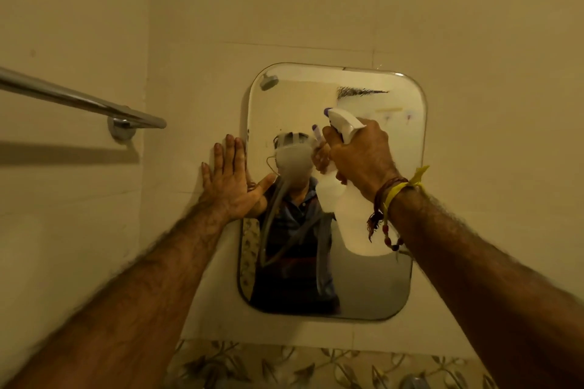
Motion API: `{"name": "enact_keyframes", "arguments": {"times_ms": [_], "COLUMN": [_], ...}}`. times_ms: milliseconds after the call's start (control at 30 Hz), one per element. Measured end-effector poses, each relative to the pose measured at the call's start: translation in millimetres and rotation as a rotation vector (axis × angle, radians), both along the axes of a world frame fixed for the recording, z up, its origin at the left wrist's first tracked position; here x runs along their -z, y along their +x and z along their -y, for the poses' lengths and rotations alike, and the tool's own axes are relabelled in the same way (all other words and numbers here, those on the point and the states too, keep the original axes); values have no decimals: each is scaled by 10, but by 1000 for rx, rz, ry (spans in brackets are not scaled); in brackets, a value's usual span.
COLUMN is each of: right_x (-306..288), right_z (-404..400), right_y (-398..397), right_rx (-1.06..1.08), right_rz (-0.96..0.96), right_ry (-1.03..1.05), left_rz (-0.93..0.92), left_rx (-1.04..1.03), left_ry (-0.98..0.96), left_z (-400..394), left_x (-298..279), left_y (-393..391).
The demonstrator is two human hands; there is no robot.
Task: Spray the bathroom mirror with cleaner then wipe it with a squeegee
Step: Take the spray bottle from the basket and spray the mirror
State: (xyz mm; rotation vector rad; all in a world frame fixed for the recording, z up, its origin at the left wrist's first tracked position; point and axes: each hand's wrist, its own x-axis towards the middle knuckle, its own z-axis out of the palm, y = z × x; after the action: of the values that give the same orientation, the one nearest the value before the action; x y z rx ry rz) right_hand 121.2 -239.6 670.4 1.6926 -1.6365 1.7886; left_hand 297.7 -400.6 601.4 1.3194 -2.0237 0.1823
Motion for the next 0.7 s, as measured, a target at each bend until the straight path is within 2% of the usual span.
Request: {"name": "enact_keyframes", "arguments": {"times_ms": [200, 300, 433, 700], "right_x": [167, 318, 552, 956], "right_z": [156, 243, 346, 407], "right_y": [343, 427, 408, 245], "right_rx": [-21, -33, -13, 10], "right_rz": [-63, -111, -163, -333], "right_ry": [56, 108, 199, 279], "left_rz": [-21, 29, 116, 110], "left_rx": [59, 42, 4, -5], "left_ry": [11, 11, -32, -86], "left_z": [-60, -41, 51, 146], "left_x": [10, 154, 370, 777], "left_y": [103, 142, 196, 194]}}
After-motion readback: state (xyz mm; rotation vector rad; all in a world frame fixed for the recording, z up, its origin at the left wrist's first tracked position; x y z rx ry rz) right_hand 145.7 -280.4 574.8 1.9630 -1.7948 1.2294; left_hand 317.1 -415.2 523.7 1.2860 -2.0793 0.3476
